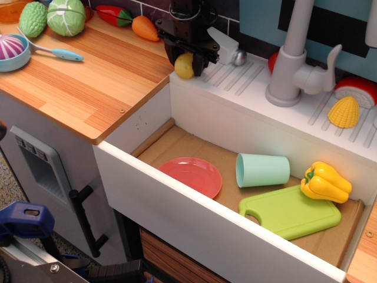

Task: Put potato on plate

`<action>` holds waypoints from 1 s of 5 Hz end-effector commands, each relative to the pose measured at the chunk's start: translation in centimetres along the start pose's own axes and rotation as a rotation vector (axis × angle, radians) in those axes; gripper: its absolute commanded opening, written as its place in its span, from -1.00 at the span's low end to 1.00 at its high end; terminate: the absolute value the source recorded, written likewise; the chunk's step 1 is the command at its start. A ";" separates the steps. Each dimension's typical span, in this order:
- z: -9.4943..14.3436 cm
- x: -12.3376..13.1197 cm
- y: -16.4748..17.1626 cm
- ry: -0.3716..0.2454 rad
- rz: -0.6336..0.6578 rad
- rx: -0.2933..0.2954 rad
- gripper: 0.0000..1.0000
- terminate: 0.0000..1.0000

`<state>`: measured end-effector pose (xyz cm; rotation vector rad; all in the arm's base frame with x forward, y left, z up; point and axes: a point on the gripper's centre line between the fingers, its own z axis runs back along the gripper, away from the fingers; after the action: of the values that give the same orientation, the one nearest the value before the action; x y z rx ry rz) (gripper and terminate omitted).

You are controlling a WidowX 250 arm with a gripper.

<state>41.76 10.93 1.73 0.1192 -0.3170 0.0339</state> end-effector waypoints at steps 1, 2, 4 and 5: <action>5.3 -1.8 -1.8 0.039 0.049 0.037 -1.00 -1.00; 7.1 -6.2 -4.7 0.095 0.091 0.029 -1.00 -1.00; 4.0 -11.9 -7.0 0.084 0.165 -0.109 -1.00 -1.00; 1.2 -13.4 -6.7 0.031 0.166 -0.196 -1.00 -1.00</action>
<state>28.57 3.67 -3.01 -0.1324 -0.3213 0.1365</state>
